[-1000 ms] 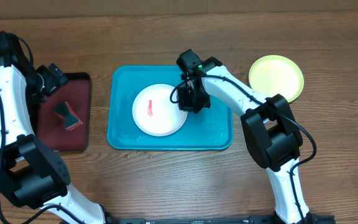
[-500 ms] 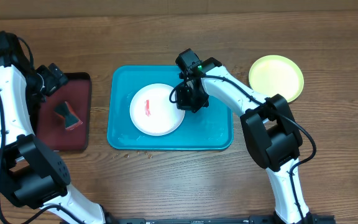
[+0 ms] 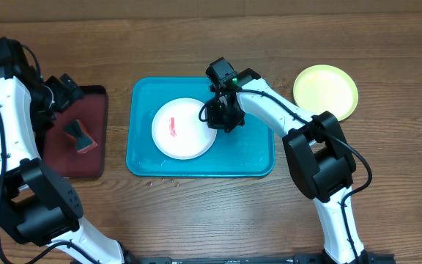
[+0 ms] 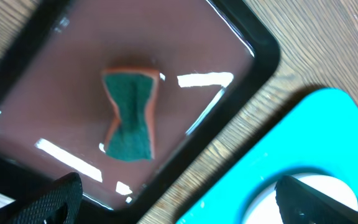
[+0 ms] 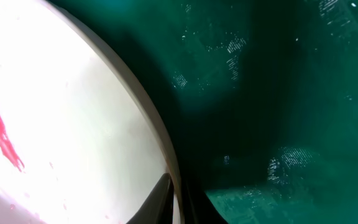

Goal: Clean dirty plates on tray and stack at the side
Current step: 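Dip and rub the sponge in the water tray with the left gripper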

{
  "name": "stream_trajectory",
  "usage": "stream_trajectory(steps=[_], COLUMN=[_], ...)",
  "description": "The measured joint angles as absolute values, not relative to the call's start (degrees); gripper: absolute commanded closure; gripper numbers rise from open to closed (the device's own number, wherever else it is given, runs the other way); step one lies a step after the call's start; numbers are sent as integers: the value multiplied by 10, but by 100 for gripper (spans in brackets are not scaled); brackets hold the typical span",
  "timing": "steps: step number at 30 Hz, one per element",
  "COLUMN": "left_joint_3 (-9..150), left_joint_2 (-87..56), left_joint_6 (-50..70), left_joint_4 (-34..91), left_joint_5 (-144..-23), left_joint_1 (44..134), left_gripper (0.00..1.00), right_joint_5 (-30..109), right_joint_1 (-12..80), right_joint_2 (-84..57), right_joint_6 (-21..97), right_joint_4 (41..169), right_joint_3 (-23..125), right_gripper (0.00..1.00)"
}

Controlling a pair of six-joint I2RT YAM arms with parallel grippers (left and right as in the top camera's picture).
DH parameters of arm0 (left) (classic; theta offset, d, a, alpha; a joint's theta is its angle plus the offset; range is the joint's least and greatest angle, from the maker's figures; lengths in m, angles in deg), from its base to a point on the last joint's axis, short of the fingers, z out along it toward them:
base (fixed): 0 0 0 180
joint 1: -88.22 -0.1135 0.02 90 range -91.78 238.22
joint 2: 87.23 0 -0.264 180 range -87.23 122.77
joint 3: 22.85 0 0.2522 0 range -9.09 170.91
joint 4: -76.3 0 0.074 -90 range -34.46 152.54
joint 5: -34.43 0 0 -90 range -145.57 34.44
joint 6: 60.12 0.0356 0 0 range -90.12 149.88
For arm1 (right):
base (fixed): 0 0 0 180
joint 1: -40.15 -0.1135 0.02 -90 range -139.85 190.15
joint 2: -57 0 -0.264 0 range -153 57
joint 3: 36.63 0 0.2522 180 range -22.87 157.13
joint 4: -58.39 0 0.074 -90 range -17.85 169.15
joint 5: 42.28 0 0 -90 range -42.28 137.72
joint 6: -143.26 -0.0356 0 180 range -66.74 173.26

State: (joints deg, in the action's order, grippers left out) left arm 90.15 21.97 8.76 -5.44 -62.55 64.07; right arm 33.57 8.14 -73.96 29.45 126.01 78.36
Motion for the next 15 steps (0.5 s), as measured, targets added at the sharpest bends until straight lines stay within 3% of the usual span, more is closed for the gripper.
stream_trajectory(steps=[7,12,15], left_joint_3=[854,777,742], left_joint_2=[220,220,220], left_joint_6=[73,61,55], left_joint_4=[-4,68,106], left_joint_5=[-593,-568,-563], left_joint_1=[646,641,636], left_gripper=[5,29,30], right_joint_5=[335,335,335], right_joint_1=[81,81,81], right_joint_2=[-740,-740,-740], right_joint_6=[293,293,293], right_joint_4=[1255,1254,1253], right_joint_3=[783,783,783], right_gripper=[95,95,95])
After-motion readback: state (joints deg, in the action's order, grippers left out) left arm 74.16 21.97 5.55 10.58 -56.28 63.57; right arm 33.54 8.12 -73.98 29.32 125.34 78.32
